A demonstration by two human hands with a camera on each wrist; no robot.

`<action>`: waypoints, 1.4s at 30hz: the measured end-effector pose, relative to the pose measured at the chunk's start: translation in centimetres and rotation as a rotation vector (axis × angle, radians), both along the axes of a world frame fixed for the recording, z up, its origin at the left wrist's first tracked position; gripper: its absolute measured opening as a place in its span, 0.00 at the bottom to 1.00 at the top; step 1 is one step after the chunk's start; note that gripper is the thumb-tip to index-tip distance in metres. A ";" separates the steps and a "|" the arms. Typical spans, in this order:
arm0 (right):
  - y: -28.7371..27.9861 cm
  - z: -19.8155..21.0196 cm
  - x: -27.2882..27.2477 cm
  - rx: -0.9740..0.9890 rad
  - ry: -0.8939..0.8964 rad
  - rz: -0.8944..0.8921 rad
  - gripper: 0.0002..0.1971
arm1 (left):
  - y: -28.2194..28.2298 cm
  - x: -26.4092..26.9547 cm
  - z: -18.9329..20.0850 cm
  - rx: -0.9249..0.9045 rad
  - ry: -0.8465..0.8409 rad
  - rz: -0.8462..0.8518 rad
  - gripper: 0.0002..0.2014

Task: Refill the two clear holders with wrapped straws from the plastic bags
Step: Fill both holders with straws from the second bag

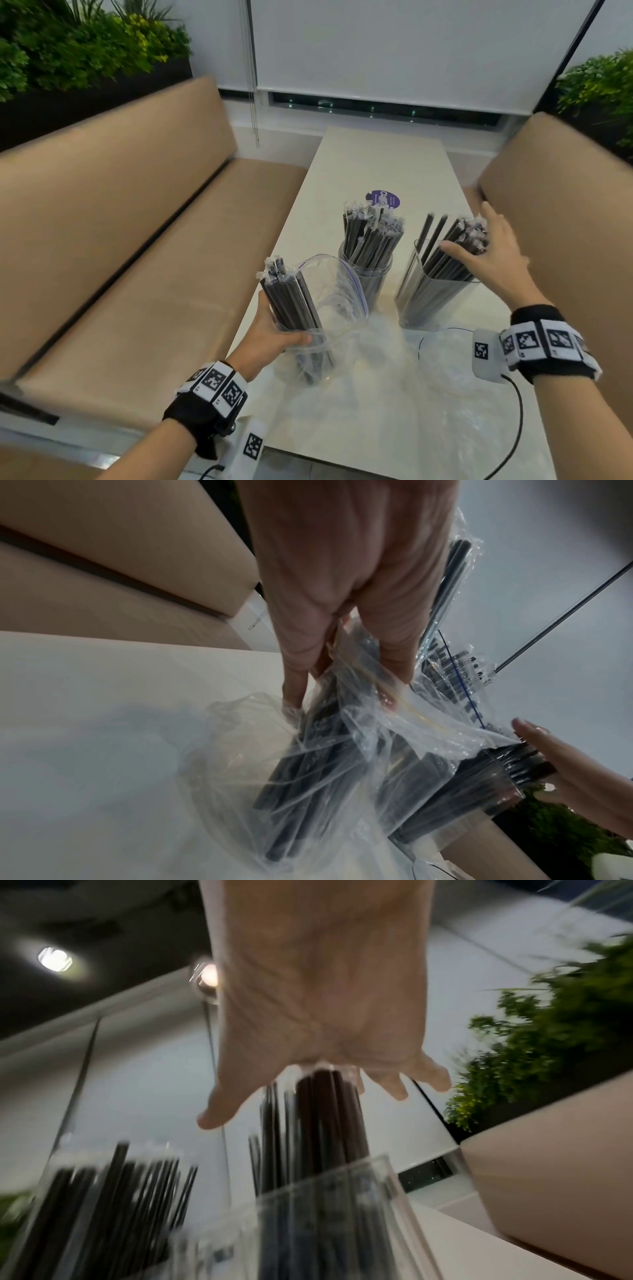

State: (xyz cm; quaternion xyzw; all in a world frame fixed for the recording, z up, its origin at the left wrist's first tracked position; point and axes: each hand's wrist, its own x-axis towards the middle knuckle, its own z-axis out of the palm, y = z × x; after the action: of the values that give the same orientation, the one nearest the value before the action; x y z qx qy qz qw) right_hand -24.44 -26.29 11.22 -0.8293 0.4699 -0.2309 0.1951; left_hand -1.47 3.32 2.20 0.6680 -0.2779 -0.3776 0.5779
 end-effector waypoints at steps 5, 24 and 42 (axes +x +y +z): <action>-0.7 1.6 4.6 -0.086 -0.009 0.079 0.48 | 0.1 -0.4 0.4 -0.031 0.044 -0.012 0.48; 0.5 4.0 3.2 -0.312 0.152 0.057 0.27 | 0.3 -0.1 0.5 -0.041 0.036 -0.005 0.48; 19.5 -4.0 12.7 0.358 -0.427 0.361 0.17 | -1.0 -2.0 2.4 -0.038 -0.011 -0.188 0.41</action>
State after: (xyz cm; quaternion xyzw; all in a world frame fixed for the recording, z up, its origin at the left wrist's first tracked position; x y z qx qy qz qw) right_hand -11.76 -6.81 7.21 -0.7846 0.2971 -0.2750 0.4695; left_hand -3.47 2.35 4.64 0.6299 -0.3495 -0.4212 0.5510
